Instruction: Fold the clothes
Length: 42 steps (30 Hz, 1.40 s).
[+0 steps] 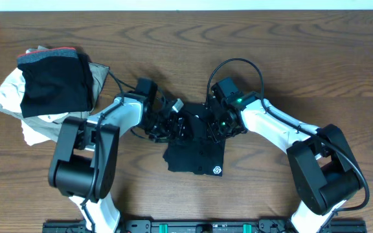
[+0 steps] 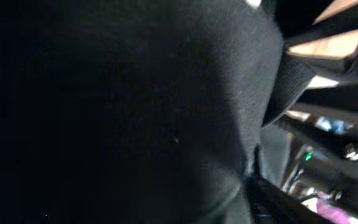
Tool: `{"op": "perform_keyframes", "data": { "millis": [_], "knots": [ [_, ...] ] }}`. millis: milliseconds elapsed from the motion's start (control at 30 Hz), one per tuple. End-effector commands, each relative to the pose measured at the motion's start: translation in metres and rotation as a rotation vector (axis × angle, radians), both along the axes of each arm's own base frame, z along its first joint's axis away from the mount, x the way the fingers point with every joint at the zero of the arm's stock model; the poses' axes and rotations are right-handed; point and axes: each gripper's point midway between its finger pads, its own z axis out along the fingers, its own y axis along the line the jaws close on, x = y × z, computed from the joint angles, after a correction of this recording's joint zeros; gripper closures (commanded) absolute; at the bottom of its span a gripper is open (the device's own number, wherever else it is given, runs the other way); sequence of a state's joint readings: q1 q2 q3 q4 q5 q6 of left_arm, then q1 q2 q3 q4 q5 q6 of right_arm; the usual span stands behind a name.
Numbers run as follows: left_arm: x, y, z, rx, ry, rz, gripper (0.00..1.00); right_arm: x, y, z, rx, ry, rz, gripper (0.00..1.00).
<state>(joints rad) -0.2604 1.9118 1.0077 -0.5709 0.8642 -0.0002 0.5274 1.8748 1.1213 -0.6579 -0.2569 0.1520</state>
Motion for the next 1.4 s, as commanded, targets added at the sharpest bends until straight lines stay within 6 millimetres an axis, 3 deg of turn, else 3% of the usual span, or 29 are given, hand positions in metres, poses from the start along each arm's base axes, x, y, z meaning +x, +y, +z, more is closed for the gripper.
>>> {"op": "perform_keyframes", "data": {
  "millis": [0, 67, 100, 300, 400, 500, 667, 767, 933, 1067, 1367],
  "knots": [
    [-0.029, 0.015, -0.042, 0.142, 0.091, -0.037, 0.51, -0.015, -0.010, -0.032, -0.066, 0.075, -0.004, 0.55],
    [-0.029, 0.016, -0.042, 0.142, 0.090, -0.034, 0.86, -0.015, -0.010, -0.032, -0.066, 0.075, -0.004, 0.55],
    [-0.028, 0.017, -0.042, 0.142, 0.092, -0.030, 0.94, -0.015, -0.010, -0.032, -0.066, 0.075, -0.004, 0.55],
    [-0.025, 0.038, -0.041, 0.226, 0.090, 0.001, 0.94, -0.015, -0.011, -0.030, -0.066, 0.073, -0.007, 0.56],
    [-0.018, 0.056, -0.032, 0.307, 0.052, 0.018, 0.94, -0.005, -0.013, -0.016, -0.049, 0.045, -0.024, 0.56],
    [-0.004, 0.069, -0.012, 0.367, -0.020, 0.042, 0.94, 0.014, -0.017, 0.018, -0.017, -0.017, -0.060, 0.55],
    [0.022, 0.107, 0.021, 0.557, -0.159, 0.107, 0.94, 0.043, -0.040, 0.099, 0.029, -0.174, -0.132, 0.54],
    [0.038, 0.142, 0.041, 0.741, -0.220, 0.148, 0.94, 0.049, -0.055, 0.141, 0.060, -0.264, -0.152, 0.53],
    [0.068, 0.179, 0.072, 0.914, -0.317, 0.207, 0.94, 0.046, -0.077, 0.182, 0.092, -0.361, -0.204, 0.53],
    [0.093, 0.199, 0.098, 0.963, -0.392, 0.271, 0.94, 0.038, -0.087, 0.194, 0.086, -0.379, -0.209, 0.53],
    [0.142, 0.249, 0.150, 0.984, -0.557, 0.442, 0.94, 0.030, -0.098, 0.188, 0.029, -0.353, -0.217, 0.53]
  ]
}}
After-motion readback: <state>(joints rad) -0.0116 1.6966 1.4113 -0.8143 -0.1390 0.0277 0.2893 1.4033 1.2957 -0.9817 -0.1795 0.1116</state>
